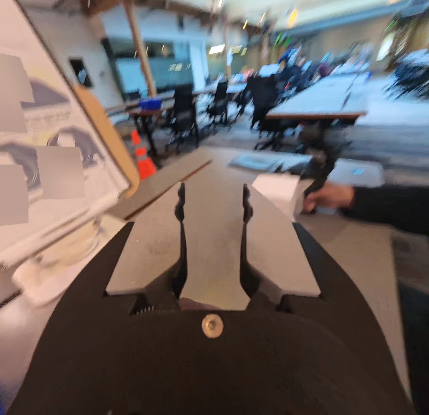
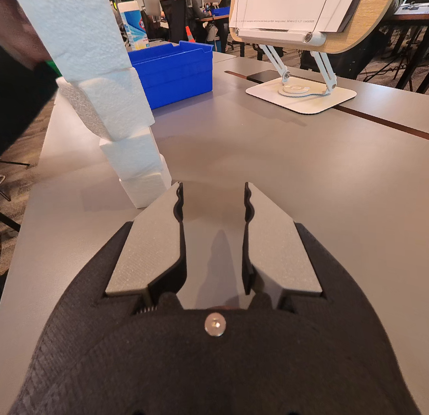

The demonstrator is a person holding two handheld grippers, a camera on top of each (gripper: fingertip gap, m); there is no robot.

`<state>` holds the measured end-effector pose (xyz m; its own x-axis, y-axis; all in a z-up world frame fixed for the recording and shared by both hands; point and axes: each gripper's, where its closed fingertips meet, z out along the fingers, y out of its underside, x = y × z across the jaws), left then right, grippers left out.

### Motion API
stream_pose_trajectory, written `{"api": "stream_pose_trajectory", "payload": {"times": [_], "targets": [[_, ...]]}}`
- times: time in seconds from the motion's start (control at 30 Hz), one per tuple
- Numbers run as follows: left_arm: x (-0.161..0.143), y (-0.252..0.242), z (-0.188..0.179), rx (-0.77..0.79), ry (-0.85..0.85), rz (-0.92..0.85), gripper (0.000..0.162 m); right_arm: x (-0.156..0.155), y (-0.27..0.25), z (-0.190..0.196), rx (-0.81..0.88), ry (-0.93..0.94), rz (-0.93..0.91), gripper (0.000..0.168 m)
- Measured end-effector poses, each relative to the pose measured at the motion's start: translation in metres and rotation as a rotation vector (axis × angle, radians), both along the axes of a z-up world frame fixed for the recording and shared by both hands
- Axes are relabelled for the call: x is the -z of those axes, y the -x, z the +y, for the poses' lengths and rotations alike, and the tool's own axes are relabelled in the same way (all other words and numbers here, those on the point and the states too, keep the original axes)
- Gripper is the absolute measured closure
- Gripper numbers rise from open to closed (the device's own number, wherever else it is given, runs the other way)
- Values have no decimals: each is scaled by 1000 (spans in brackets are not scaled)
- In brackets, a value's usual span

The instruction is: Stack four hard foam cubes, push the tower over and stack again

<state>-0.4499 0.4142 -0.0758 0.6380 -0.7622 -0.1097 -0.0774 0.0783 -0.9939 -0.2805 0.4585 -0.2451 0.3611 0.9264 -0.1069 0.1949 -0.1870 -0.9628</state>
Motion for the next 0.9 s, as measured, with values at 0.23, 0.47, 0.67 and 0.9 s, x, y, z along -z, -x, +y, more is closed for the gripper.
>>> {"api": "stream_pose_trajectory", "payload": {"times": [0.23, 0.47, 0.67, 0.9], "targets": [[144, 46, 41, -258, 394, 217, 162, -2, 3, -4, -9, -17, -6, 118], [216, 28, 63, -291, 556, 266, 162, -26, 21, -34, -86, -102, 69, 116], [211, 36, 59, -334, 489, 245, 156, -58, 32, -107, -434, -196, 192, 168], [212, 39, 62, -355, 490, 253, 152, -36, 71, -145, -580, -172, 99, 168]]}}
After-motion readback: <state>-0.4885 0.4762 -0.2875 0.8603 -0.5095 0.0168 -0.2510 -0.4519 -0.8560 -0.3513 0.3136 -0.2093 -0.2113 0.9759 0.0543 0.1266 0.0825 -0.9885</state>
